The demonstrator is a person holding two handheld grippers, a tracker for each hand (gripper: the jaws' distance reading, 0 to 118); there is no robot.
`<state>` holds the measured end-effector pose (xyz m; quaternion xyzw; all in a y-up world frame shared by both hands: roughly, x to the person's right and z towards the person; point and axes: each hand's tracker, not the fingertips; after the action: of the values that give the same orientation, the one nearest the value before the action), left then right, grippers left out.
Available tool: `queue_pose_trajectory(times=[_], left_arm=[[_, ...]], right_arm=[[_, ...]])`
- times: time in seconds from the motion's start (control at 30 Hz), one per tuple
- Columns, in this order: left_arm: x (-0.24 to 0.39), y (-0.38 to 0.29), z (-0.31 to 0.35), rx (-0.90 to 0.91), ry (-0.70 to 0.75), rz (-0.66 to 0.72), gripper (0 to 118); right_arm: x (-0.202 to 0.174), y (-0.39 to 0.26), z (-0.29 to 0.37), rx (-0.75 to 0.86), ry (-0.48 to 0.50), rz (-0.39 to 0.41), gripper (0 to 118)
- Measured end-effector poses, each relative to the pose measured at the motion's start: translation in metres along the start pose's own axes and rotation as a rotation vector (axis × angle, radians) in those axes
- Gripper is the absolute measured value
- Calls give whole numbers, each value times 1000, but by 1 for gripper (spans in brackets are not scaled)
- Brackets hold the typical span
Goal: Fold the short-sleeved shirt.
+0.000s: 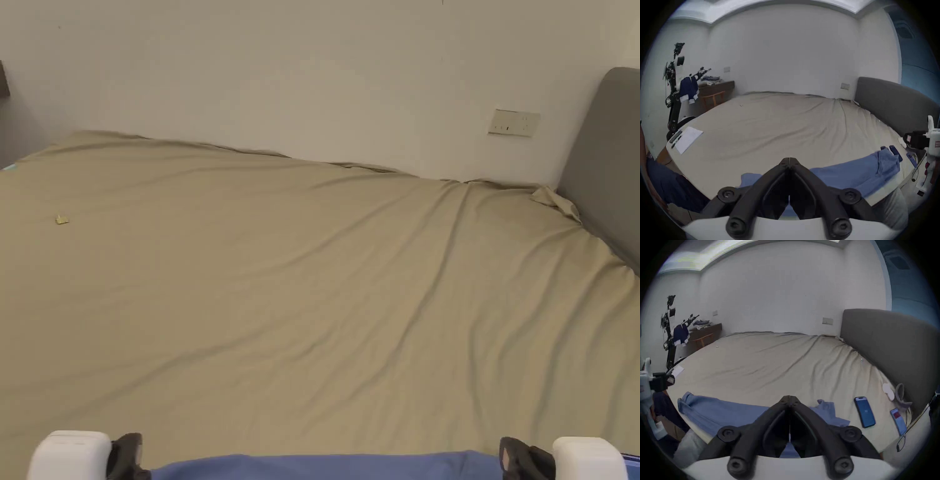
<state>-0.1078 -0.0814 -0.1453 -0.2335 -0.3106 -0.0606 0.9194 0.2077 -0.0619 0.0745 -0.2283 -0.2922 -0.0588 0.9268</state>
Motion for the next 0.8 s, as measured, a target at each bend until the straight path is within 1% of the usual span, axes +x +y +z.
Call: queue_pose_trajectory(times=[0.03,0.1,0.17,0.2,0.23,0.27,0.3,0.33,0.37,0.43,0.47,0.5,0.53,0.57,0.63,0.7,0.73,0.77,0.8], left_arm=[[-1,1,-2,7,0,5,0],[-9,0,-6,8,10,11,0],[-30,-2,-6,10,78,-3,0],[-44,-4,-9,-11,78,7,0],[-64,-8,-12,-48,79,56,20],[-84,-14,-14,-83,73,139,49],[-102,-19,-20,-153,59,213,87],[-120,-28,-25,-197,20,301,112],[-136,-37,-29,-219,-38,381,113],[-152,-53,-36,-281,-69,498,113],[-154,-59,-39,-292,-40,509,113],[-155,-65,-41,-293,-68,533,113],[-151,-70,-43,-291,-118,583,113],[-149,-74,-48,-321,-127,638,113],[-146,-85,-58,-347,-205,733,113],[-138,-87,-60,-246,-180,707,113],[-137,-86,-66,-277,-174,726,112],[-134,-86,-68,-267,-159,761,111],[-132,-83,-68,-251,-137,790,106]], right_arm=[[-1,1,-3,-12,3,-11,3],[-1,1,-2,-17,-2,-6,3],[1,4,0,-11,2,1,3],[2,6,0,-12,1,6,3],[4,8,3,-14,3,9,3],[6,9,5,-13,10,6,3],[8,10,6,-12,19,4,3],[9,11,6,-12,22,5,3],[10,12,7,-13,23,5,3],[12,12,6,-21,26,7,3],[12,12,6,-24,24,7,3],[13,12,5,-28,24,6,3],[14,11,4,-37,22,2,3],[15,10,4,-43,22,-7,3],[17,9,2,-60,31,-25,3],[18,7,1,-70,36,-31,3],[18,7,0,-75,37,-30,3],[18,7,0,-80,39,-27,3],[17,6,0,-81,40,-23,3]])
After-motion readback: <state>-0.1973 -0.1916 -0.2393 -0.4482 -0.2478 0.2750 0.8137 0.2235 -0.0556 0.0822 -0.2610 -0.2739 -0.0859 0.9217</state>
